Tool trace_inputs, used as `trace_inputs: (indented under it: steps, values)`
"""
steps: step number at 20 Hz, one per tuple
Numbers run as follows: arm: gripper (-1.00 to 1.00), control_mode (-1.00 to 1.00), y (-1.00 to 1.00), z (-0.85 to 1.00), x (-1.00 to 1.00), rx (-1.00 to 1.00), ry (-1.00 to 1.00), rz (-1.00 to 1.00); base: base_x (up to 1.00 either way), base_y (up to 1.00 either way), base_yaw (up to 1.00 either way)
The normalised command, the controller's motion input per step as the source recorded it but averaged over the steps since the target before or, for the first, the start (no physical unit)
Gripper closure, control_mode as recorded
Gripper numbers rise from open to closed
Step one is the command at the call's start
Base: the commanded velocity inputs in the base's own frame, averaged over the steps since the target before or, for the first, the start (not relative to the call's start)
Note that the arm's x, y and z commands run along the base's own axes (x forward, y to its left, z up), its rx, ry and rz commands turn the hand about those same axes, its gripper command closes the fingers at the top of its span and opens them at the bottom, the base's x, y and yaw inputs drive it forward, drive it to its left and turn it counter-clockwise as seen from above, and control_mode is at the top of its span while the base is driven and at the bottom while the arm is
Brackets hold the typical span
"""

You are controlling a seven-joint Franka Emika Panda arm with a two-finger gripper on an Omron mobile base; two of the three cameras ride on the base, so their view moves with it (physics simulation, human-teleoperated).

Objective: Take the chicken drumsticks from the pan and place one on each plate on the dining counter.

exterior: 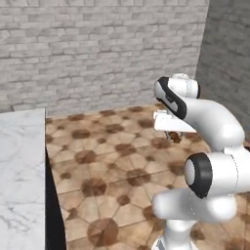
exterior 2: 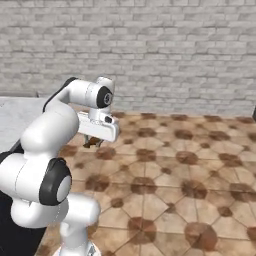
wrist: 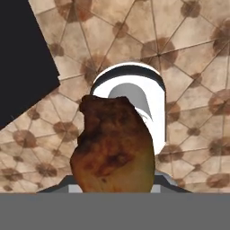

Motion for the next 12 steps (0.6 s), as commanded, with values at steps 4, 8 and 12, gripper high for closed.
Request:
trace_inputs:
  steps: [4,8,12]
  values:
    - [1.0,1.0,0.0,0.0,0.0,0.0,0.0,0.0,1.0,-0.23,0.14]
    - [1.0,1.0,0.0,0.0,0.0,0.0,0.0,0.0,1.0,-0.19,0.19]
    - [1.0,1.0,0.0,0.0,0.0,0.0,0.0,0.0,1.0,-0.15,0.24]
